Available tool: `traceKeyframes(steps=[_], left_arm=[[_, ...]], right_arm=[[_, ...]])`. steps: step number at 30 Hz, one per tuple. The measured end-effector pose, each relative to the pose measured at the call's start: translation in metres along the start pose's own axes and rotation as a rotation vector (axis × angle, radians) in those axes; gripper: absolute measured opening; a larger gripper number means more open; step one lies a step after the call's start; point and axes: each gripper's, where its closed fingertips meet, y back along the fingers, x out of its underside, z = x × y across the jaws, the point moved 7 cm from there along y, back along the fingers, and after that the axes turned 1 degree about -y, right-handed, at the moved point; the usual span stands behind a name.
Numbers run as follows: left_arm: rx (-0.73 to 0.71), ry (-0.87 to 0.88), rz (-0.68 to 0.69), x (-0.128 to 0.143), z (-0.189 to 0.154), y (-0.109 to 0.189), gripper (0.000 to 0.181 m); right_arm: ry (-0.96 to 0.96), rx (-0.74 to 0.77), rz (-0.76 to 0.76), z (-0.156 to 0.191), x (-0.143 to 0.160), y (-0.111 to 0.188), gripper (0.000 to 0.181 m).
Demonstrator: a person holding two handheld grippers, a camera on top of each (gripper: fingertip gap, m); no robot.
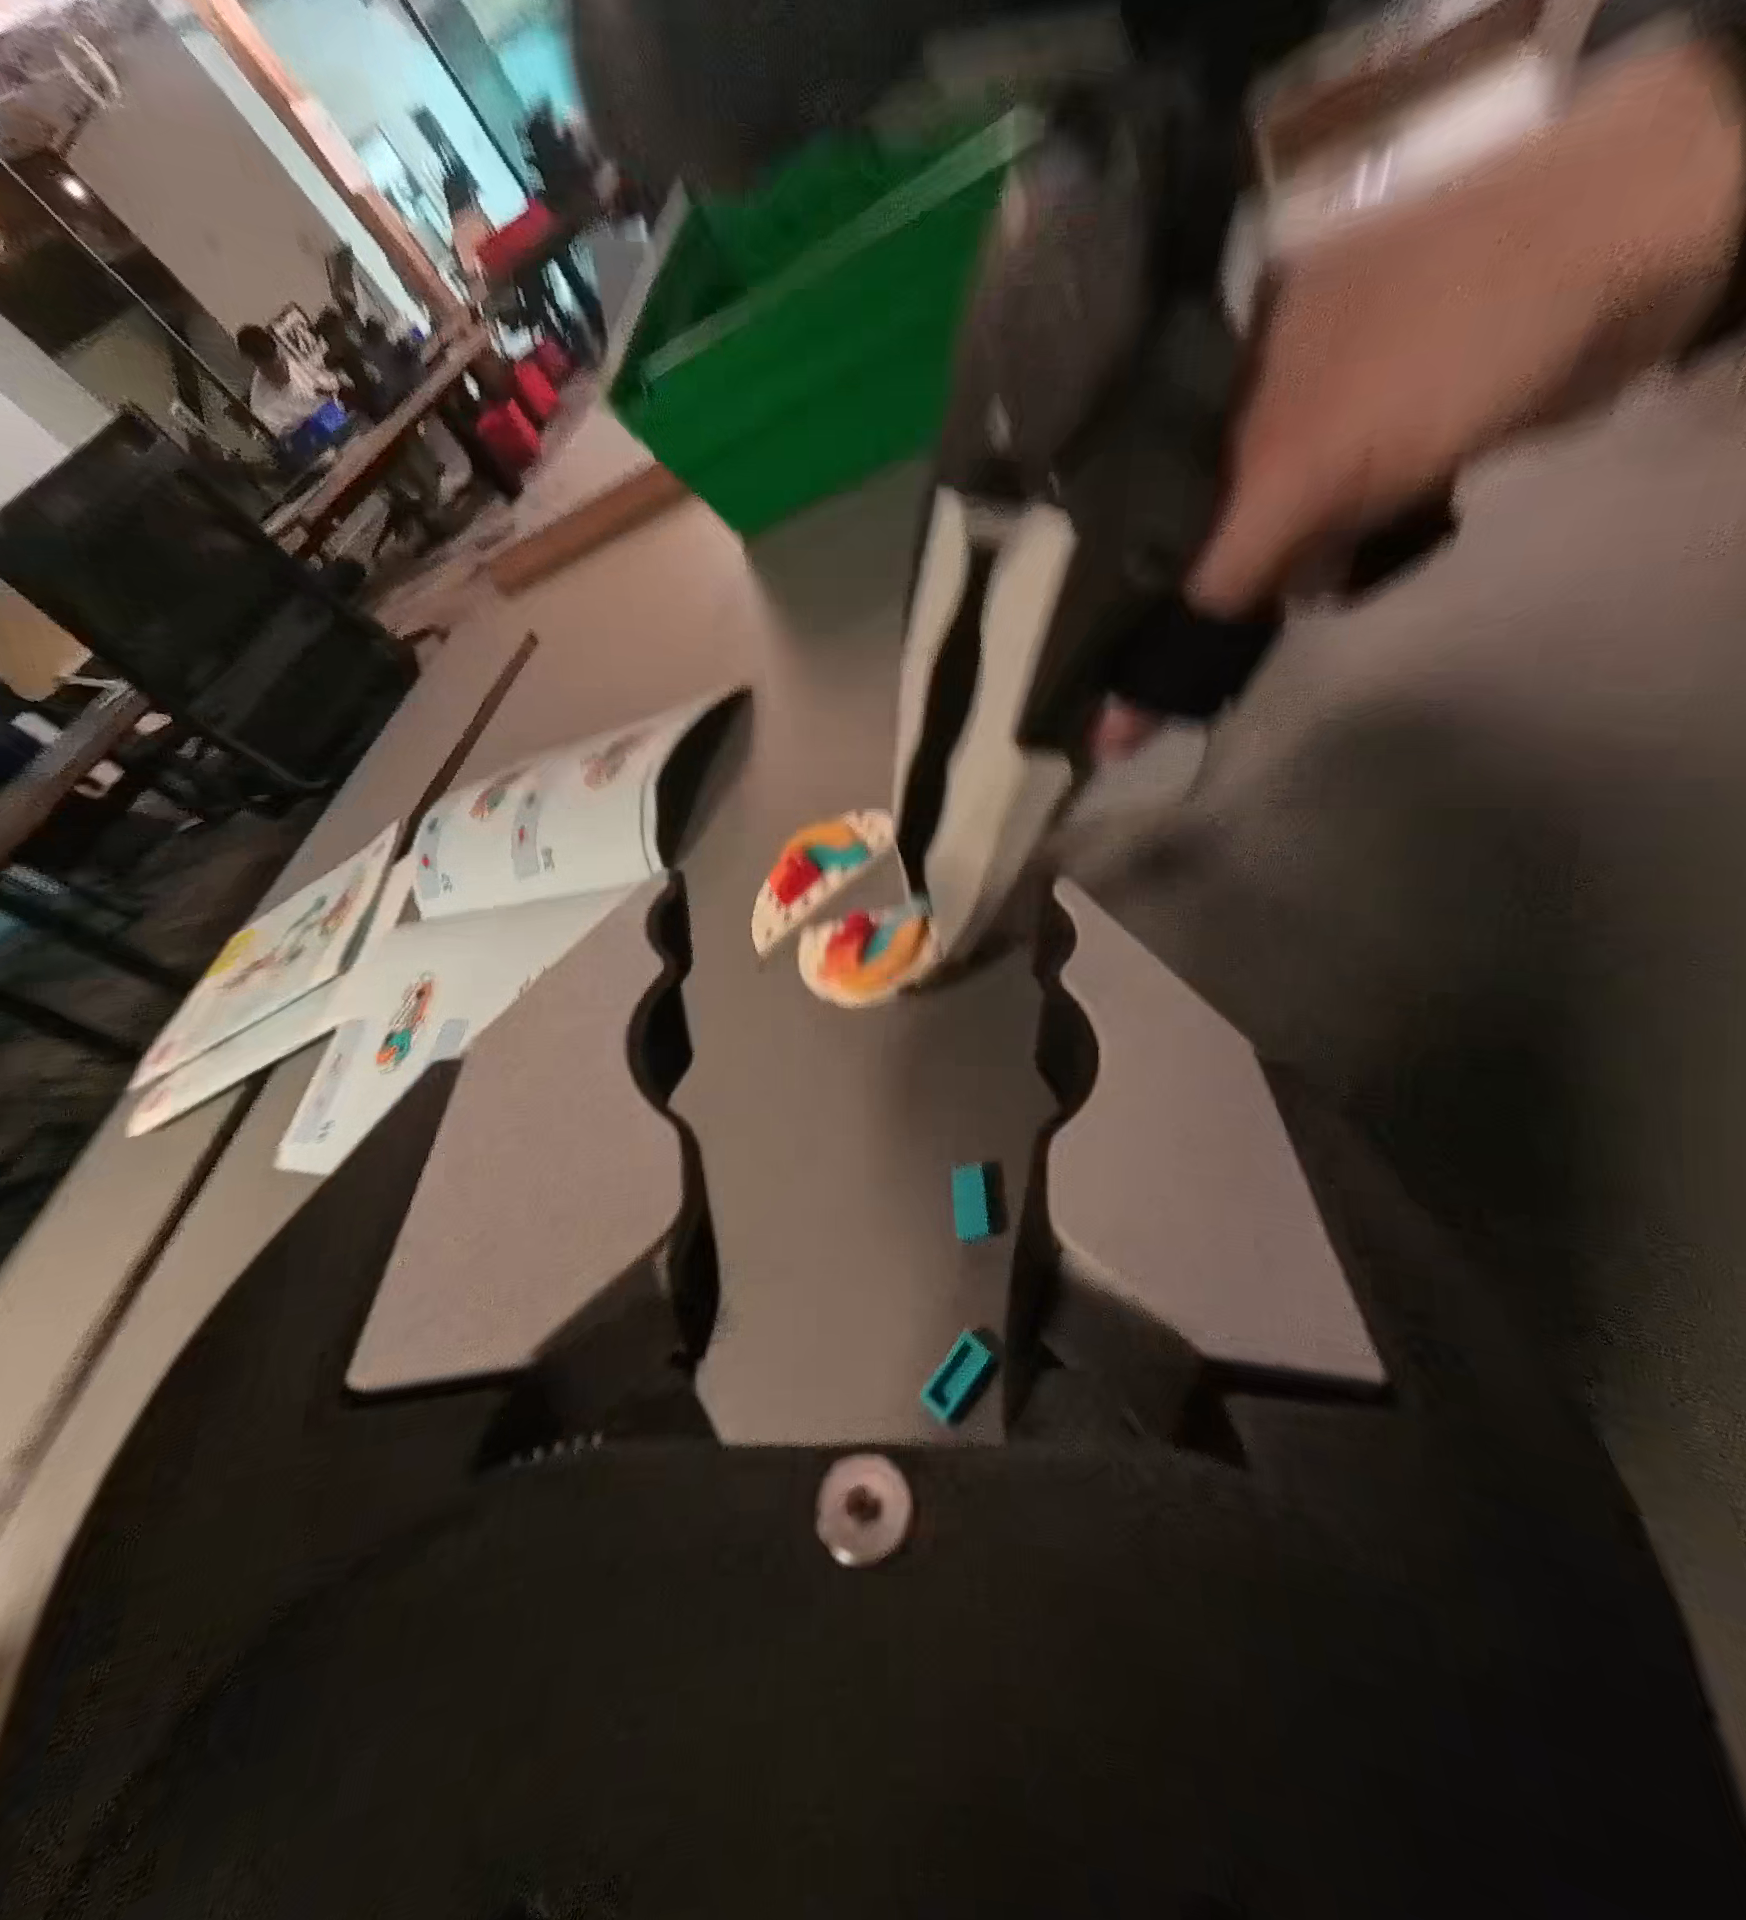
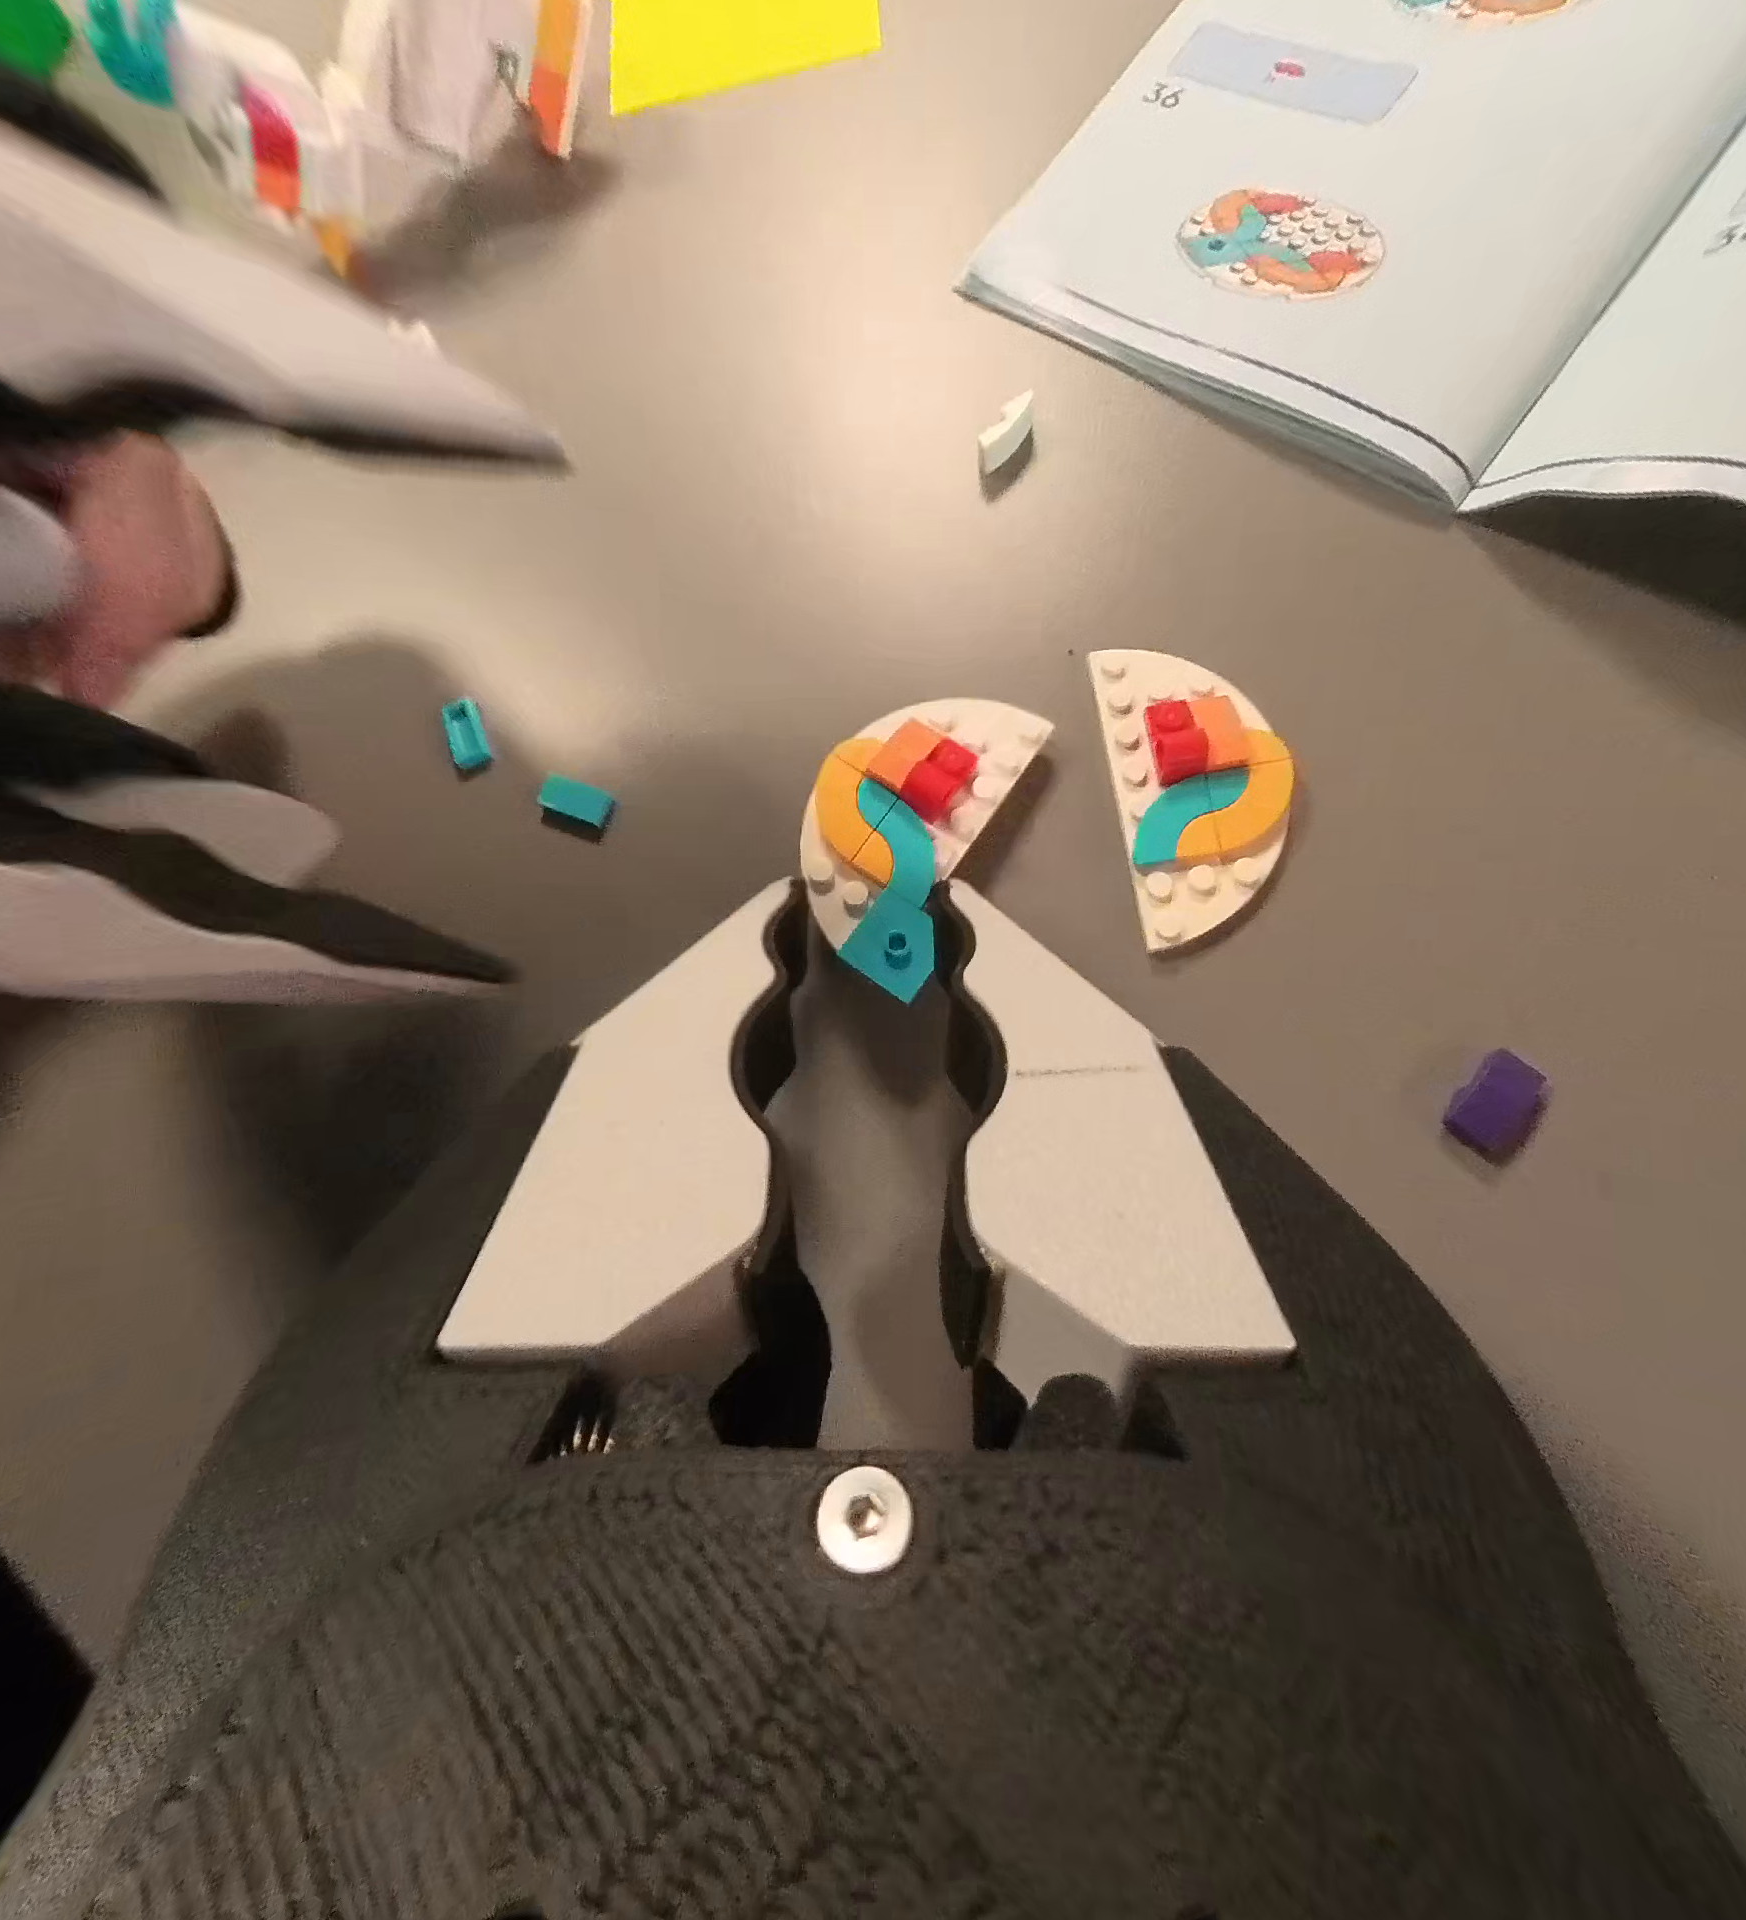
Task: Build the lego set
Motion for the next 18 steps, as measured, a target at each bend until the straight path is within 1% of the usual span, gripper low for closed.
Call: traceKeyframes(steps=[2, 4, 7, 9, 11, 13, 15, 16, 18], left_arm=[[-0.021, -0.113, 0.140, 0.012, -0.008, -0.016, 0.066], [-0.027, -0.219, 0.238, 0.020, -0.013, -0.031, 0.068], [-0.069, -0.324, 0.227, 0.016, -0.014, -0.044, 0.060], [-0.139, -0.400, 0.253, 0.015, -0.010, -0.051, 0.053], [-0.170, -0.503, 0.283, 0.017, -0.008, -0.058, 0.050], [-0.196, -0.588, 0.299, 0.019, -0.007, -0.064, 0.042], [-0.210, -0.653, 0.284, 0.018, -0.009, -0.066, 0.016], [-0.233, -0.676, 0.286, 0.017, -0.009, -0.066, 0.013], [-0.243, -0.673, 0.284, 0.014, -0.009, -0.063, 0.012]], right_arm=[[-0.048, -0.046, -0.015, -0.004, -0.003, 0.004, 0.022], [-0.079, -0.068, -0.021, -0.008, -0.005, 0.008, 0.022], [-0.085, -0.072, -0.027, -0.009, -0.007, 0.014, 0.022], [-0.111, -0.099, -0.038, -0.009, -0.007, 0.017, 0.022], [-0.123, -0.119, -0.042, -0.007, -0.005, 0.018, 0.022], [-0.125, -0.129, -0.044, -0.006, -0.003, 0.020, 0.022], [-0.122, -0.138, -0.063, -0.005, -0.003, 0.022, 0.023], [-0.113, -0.136, -0.088, -0.006, -0.004, 0.025, 0.023], [-0.115, -0.108, -0.135, -0.010, -0.005, 0.036, 0.042]])
